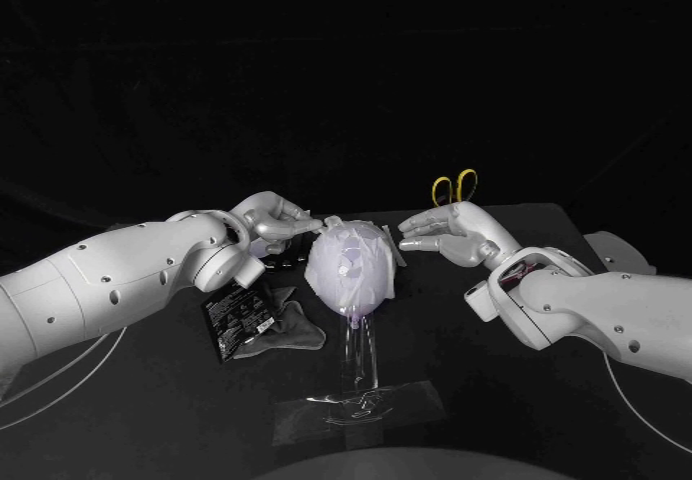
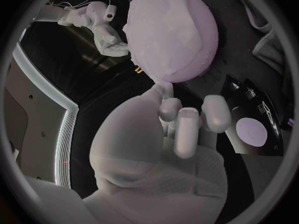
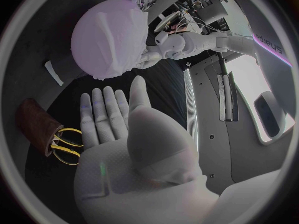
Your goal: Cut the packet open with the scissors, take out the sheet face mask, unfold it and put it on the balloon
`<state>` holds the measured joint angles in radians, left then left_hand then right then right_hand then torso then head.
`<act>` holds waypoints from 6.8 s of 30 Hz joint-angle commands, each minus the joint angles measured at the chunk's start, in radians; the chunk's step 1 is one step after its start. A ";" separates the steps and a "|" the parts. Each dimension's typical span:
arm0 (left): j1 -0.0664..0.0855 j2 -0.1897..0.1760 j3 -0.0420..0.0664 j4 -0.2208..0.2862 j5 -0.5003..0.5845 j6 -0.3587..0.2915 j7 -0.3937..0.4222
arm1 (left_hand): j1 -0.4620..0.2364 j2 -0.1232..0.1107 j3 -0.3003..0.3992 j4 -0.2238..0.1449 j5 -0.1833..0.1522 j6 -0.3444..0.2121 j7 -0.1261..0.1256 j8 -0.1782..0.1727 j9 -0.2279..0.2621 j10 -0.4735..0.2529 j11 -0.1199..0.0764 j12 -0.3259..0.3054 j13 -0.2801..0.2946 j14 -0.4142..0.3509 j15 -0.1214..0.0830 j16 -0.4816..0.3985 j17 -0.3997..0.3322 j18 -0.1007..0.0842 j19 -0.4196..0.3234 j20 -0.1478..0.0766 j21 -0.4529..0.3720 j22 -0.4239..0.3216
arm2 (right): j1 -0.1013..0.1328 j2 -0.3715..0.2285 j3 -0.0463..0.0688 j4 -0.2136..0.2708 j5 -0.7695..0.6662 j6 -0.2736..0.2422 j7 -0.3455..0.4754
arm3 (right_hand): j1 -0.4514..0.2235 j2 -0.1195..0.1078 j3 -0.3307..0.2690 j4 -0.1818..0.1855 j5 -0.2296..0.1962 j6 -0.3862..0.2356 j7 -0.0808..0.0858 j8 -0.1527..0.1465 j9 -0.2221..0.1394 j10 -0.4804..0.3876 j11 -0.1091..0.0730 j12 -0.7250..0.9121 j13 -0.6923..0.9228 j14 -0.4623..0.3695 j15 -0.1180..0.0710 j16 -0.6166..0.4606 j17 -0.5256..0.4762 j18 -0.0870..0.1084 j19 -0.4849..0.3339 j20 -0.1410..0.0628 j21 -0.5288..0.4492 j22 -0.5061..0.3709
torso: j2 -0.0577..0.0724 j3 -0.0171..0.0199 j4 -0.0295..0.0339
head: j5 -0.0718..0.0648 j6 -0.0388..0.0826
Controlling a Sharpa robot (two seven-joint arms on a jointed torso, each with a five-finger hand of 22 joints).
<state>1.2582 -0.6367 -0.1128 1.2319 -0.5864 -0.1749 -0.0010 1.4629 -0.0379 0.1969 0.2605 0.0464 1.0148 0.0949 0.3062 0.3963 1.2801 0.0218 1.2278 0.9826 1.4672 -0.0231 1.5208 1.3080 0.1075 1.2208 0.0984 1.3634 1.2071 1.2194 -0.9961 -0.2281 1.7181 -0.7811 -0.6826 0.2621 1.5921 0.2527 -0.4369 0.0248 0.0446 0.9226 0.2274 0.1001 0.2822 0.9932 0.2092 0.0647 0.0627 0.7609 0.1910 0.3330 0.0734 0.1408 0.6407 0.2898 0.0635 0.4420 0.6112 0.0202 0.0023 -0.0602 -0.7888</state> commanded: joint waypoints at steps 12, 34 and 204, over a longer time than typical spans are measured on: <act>0.002 0.011 0.001 -0.002 0.014 0.003 0.008 | 0.025 -0.031 0.017 -0.003 0.002 0.020 -0.004 0.015 0.002 0.029 -0.005 0.018 0.033 0.036 -0.013 0.011 0.098 -0.019 0.025 -0.003 0.019 0.025 | -0.002 0.001 0.000 0.000 -0.008 0.003 0.010 | -0.001 0.002 -0.022 -0.006 0.004 0.003 0.029 -0.004 -0.002 -0.007 -0.001 -0.001 0.001 0.007 0.000 -0.003 -0.001 0.021 0.007 0.000 0.002 -0.002 | 0.000 0.0002 0.0002 | 0.000 -0.003; 0.002 0.016 0.001 -0.004 -0.007 -0.031 0.003 | 0.074 -0.073 0.262 -0.090 0.005 0.023 -0.002 0.072 0.062 0.073 -0.012 0.030 0.090 0.055 -0.018 0.019 0.134 -0.029 0.064 -0.016 0.051 0.071 | -0.003 0.002 0.000 0.000 -0.004 0.003 0.013 | -0.001 0.003 -0.022 -0.007 0.004 0.004 0.029 -0.004 -0.002 -0.006 -0.001 -0.001 0.001 0.008 0.000 -0.004 -0.001 0.021 0.007 0.000 0.002 -0.002 | 0.000 0.0003 0.0001 | 0.001 -0.009; -0.054 -0.168 -0.035 0.224 0.258 0.030 -0.105 | 0.043 -0.036 0.068 -0.023 0.002 0.002 -0.018 0.071 0.008 -0.135 -0.016 -0.219 -0.303 0.031 -0.024 -0.003 0.050 -0.010 0.014 -0.015 -0.027 -0.023 | -0.026 -0.008 0.000 -0.002 -0.026 0.003 -0.043 | -0.009 0.030 -0.023 -0.075 0.010 0.024 0.020 -0.011 -0.026 0.028 -0.013 0.000 0.000 0.089 -0.017 -0.017 0.007 0.037 0.074 -0.002 0.014 -0.029 | 0.000 0.0000 0.0003 | 0.004 -0.033</act>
<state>1.2042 -0.8072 -0.1487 1.4542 -0.3552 -0.1629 -0.1221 1.4978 -0.0692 0.2599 0.2385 0.0523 1.0106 0.0778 0.3741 0.4014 1.1387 0.0057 1.0055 0.6774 1.4648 -0.0396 1.5141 1.3080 0.1153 1.2278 0.0806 1.3343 1.1810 1.1943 -1.0054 -0.2281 1.7156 -0.7947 -0.6810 0.2116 1.5920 0.2713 -0.4340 -0.0442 0.0501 0.9449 0.2335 0.0924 0.2568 1.0201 0.1933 0.0647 0.0627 0.8522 0.1714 0.3212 0.0823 0.1606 0.7088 0.2897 0.0792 0.4142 0.6111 0.0199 0.0027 -0.0563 -0.8216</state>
